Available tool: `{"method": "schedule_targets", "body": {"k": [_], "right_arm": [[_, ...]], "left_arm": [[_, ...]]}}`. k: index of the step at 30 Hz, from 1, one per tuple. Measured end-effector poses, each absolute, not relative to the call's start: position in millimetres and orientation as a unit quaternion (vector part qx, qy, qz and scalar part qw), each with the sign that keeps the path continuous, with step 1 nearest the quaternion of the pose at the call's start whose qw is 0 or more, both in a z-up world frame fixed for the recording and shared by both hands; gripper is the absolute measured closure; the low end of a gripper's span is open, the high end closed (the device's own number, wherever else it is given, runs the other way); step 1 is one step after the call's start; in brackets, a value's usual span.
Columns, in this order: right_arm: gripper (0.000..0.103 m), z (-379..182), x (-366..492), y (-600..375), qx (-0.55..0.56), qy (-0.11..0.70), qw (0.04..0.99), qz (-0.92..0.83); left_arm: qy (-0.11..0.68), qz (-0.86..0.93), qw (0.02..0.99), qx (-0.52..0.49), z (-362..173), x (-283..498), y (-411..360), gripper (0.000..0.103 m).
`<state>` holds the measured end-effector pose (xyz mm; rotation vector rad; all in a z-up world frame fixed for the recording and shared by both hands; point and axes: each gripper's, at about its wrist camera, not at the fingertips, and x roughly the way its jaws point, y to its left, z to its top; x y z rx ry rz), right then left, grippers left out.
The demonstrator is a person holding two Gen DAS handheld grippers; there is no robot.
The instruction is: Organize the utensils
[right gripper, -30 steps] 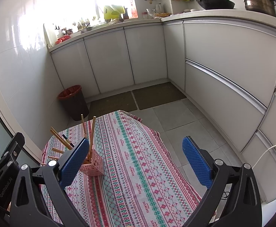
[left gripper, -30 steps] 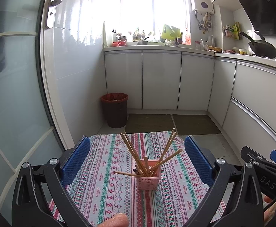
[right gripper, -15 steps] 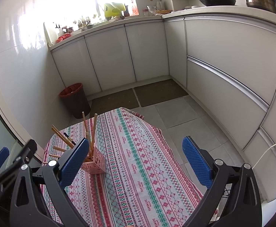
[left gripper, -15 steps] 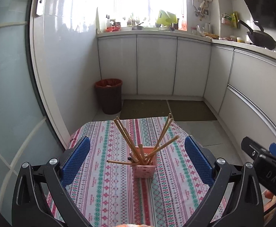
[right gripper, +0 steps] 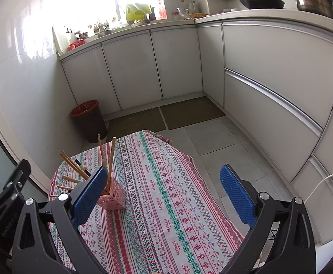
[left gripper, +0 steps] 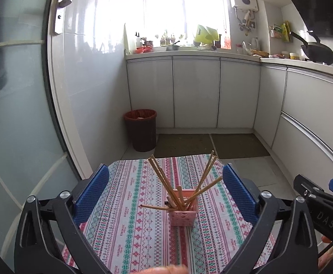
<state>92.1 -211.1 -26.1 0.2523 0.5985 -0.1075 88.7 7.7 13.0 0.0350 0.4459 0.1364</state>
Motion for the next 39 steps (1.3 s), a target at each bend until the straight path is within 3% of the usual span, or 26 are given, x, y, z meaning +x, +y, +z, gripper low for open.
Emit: {"method": "schedule_targets", "body": {"k": [39], "right_arm": [[0.007,-25.0,92.1,-212.1,0.124,0.295,0.946,-0.052]], "left_arm": [[0.242,0.059,0.969,0.008,10.6,93.0,8.0,0.007]]}}
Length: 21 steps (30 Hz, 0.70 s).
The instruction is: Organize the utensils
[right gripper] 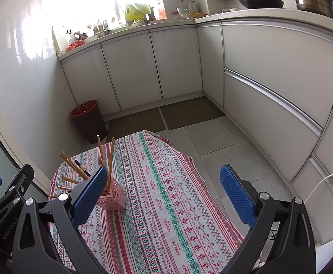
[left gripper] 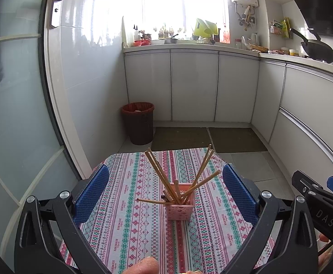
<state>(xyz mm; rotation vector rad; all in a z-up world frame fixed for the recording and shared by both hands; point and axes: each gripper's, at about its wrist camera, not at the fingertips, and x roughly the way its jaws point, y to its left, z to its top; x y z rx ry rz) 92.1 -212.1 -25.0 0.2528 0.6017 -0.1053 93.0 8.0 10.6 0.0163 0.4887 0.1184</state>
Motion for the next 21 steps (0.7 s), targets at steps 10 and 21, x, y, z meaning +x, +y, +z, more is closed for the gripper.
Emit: {"method": "schedule_targets", "body": {"k": [10,21], "right_arm": [[0.007,-25.4,92.2,-212.2,0.125,0.296,0.946,-0.051],[0.007,-28.1,92.0,-212.4,0.124,0.298,0.945,-0.050]], "left_arm": [[0.244,0.063,0.968,0.010,10.2,94.1,7.6,0.007],[0.244,0.062,0.968,0.010,9.4,94.8,7.3,0.007]]}}
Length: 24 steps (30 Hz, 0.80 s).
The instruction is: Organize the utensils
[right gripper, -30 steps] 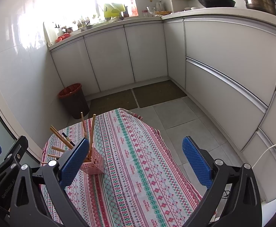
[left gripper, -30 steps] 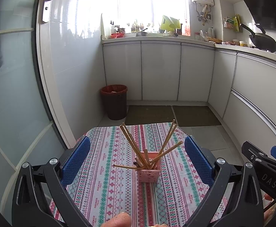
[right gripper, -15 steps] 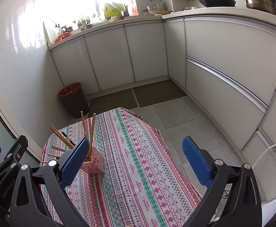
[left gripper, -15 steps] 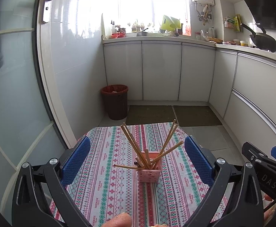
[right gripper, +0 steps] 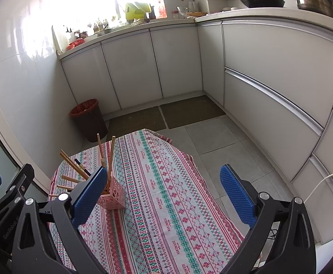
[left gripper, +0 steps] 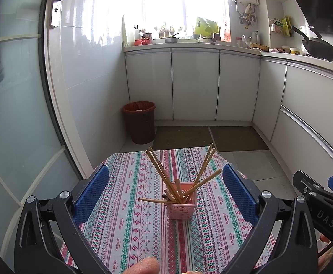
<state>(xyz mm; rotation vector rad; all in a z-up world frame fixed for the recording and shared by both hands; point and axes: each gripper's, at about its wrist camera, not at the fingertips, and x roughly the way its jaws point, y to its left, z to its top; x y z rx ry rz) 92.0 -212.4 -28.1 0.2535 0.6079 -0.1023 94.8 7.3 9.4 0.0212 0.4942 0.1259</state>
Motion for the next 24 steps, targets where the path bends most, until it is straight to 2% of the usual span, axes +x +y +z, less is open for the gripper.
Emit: {"method": "schedule_targets", "body": {"k": [24], "right_arm": [[0.007,-31.3,94.1,-214.0,0.122,0.303,0.944,-0.048]], "left_arm": [[0.250,0.078,0.965,0.018,4.4,97.4,9.8,0.007]]}}
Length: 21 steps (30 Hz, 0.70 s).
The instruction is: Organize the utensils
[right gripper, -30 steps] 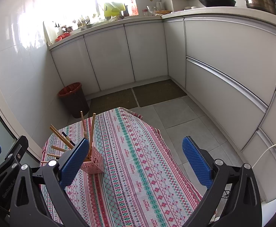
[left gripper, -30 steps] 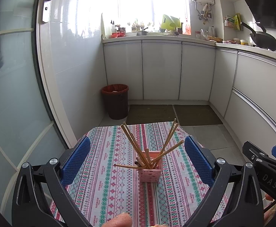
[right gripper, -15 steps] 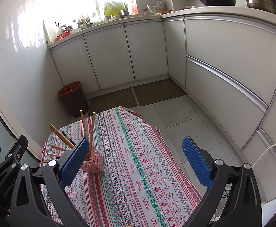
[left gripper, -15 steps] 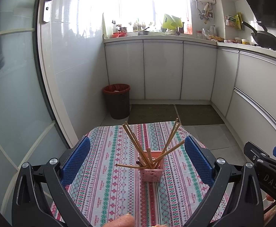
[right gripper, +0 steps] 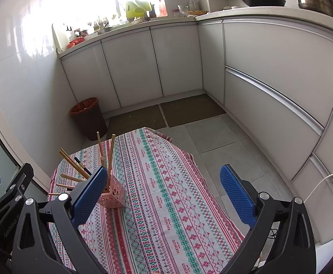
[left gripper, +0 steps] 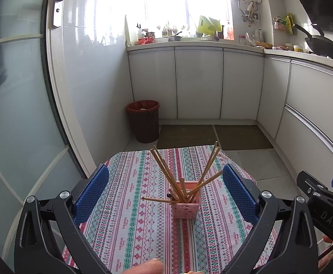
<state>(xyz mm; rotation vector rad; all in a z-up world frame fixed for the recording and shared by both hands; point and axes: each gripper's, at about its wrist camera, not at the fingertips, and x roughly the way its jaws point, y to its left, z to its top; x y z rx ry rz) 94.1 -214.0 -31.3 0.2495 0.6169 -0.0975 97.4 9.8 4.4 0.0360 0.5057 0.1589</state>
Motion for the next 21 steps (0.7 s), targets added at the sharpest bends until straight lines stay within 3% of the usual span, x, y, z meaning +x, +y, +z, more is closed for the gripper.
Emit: {"method": "schedule_targets", "body": {"k": [16,21], "right_arm": [[0.007,-32.0,98.4,-218.0,0.128,0.311,0.941,-0.043],[0.007,-30.8,96.4,-216.4,0.125,0.308,0.942,-0.044]], "left_arm": [[0.218,0.080,0.973,0.018,7.2,90.9,12.3,0.011],[0.210,0.068,0.975,0.012,12.1,86.4,10.8,0.007]]}}
